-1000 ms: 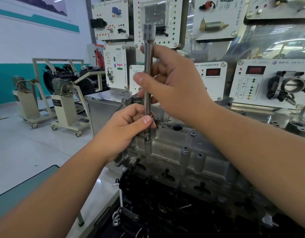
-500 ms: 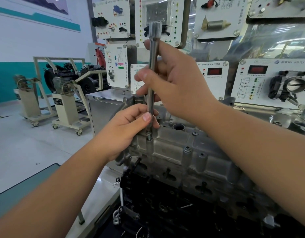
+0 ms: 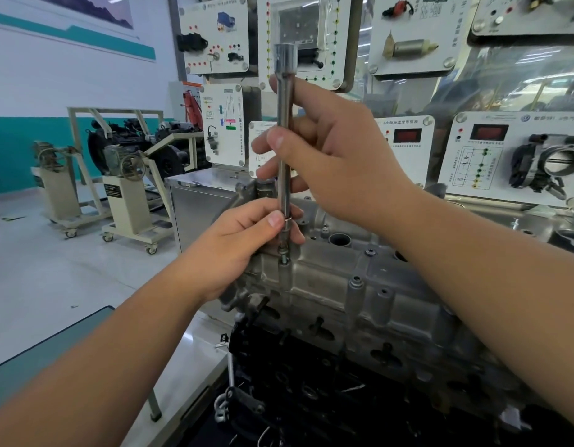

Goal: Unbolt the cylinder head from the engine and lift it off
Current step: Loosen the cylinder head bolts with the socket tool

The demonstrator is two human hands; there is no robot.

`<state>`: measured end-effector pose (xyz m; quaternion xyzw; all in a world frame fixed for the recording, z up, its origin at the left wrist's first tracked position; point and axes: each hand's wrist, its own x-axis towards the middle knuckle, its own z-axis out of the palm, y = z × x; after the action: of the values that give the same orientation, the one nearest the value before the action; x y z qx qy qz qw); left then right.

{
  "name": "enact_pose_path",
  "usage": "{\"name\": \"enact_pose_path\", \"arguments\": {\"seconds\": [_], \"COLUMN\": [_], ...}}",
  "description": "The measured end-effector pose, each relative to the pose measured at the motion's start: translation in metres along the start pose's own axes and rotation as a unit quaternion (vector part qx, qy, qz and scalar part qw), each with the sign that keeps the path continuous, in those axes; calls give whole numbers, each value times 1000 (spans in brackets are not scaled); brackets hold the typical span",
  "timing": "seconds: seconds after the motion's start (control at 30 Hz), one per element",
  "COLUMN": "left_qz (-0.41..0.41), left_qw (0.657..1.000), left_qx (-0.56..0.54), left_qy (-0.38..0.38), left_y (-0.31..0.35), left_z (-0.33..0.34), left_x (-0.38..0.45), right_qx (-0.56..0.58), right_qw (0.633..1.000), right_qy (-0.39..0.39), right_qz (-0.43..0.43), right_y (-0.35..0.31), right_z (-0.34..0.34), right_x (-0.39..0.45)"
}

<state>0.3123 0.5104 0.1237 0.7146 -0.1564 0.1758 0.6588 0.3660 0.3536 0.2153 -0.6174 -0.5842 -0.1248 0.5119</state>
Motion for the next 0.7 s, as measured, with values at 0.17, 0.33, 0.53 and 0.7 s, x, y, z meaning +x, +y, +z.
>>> {"name": "enact_pose_path", "arguments": {"seconds": [0.17, 0.33, 0.53, 0.7], "left_qz": [26, 14, 22, 10], "left_qw": [999, 1000, 999, 1000], "left_qx": [8, 21, 22, 1], "left_qy": [21, 0, 13, 19], "left_y": [-2, -1, -2, -3], "left_z": [4, 2, 3, 3], "left_x": [3, -1, 1, 0], "right_qx": [-30, -11, -29, 7], "right_qw": [999, 999, 998, 1000], "right_qy": [44, -27, 46, -1], "right_qz": [-11, 16, -11, 0], "right_y": [4, 2, 2, 0], "right_z": [4, 0, 3, 1], "right_x": [-2, 0, -3, 0]}}
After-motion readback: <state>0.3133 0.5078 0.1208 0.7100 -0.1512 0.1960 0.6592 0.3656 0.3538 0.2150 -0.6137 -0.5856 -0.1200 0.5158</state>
